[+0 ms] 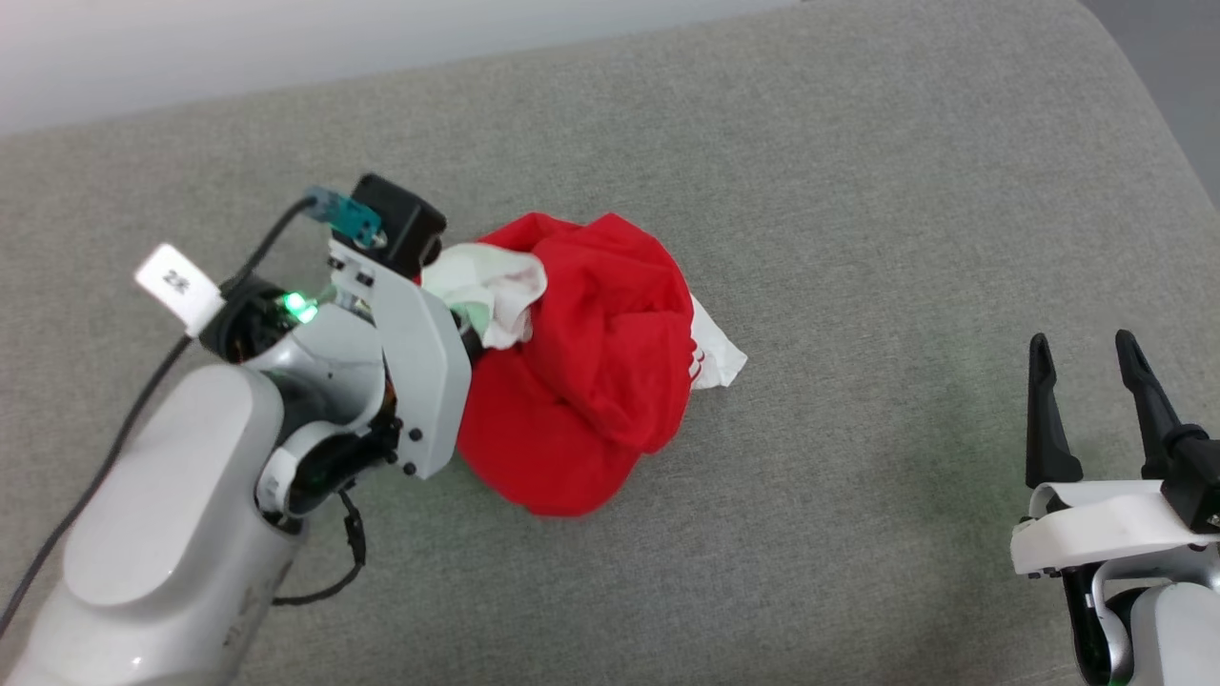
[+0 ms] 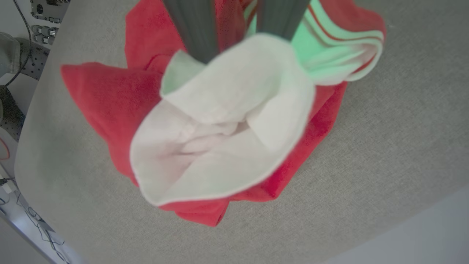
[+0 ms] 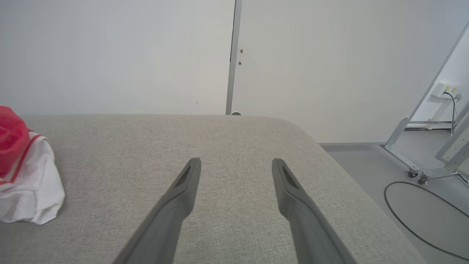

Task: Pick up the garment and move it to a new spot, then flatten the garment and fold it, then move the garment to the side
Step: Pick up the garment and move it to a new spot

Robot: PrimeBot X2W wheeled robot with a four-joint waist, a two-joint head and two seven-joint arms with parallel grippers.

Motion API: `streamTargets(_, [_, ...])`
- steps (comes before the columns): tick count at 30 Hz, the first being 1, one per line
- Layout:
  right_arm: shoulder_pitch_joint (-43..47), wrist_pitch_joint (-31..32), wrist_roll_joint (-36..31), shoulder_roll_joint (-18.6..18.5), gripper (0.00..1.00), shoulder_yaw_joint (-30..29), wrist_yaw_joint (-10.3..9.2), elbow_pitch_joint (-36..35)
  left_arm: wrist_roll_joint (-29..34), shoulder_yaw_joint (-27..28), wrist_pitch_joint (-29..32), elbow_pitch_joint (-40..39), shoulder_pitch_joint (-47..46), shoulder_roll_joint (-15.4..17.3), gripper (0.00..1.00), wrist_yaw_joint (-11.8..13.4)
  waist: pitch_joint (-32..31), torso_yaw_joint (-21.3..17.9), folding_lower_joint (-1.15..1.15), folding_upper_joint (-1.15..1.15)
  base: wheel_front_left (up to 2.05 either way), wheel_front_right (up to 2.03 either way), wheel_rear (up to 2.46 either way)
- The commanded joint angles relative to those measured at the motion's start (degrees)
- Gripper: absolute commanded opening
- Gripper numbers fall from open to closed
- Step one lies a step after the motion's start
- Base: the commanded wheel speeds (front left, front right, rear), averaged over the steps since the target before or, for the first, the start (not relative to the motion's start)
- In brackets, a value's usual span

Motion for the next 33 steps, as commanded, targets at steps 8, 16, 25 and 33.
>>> streamTargets(8, [0.4, 0.5, -1.6, 0.2, 1.00, 0.2, 0.00, -0.3, -2.0, -2.8, -2.0, 2.7, -0.5, 0.3, 1.00, -0.8, -2.9, 1.9, 0.00, 0.00, 0.00, 0.00, 0.00])
streamTargets(16, [2.6, 1.8, -3.3, 0.2, 1.00, 0.2, 0.00, -1.7, -1.8, -2.8, -4.7, 1.4, 0.4, 3.0, 1.00, -0.9, -7.5, 4.8, 0.00, 0.00, 0.00, 0.00, 0.00])
streamTargets(25, [5.7, 3.5, -4.2, -0.4, 1.00, 0.8, 0.00, -2.7, -0.8, 0.9, -14.8, -2.1, 8.1, 5.1, 1.00, 1.7, -14.0, 8.1, 0.00, 0.00, 0.00, 0.00, 0.00])
streamTargets(33, [8.4, 4.5, -3.9, -1.0, 1.00, 1.6, 0.00, -3.3, 0.4, 7.0, -29.9, -4.7, 18.4, 6.3, 1.00, 5.1, -17.5, 10.3, 0.00, 0.00, 0.00, 0.00, 0.00])
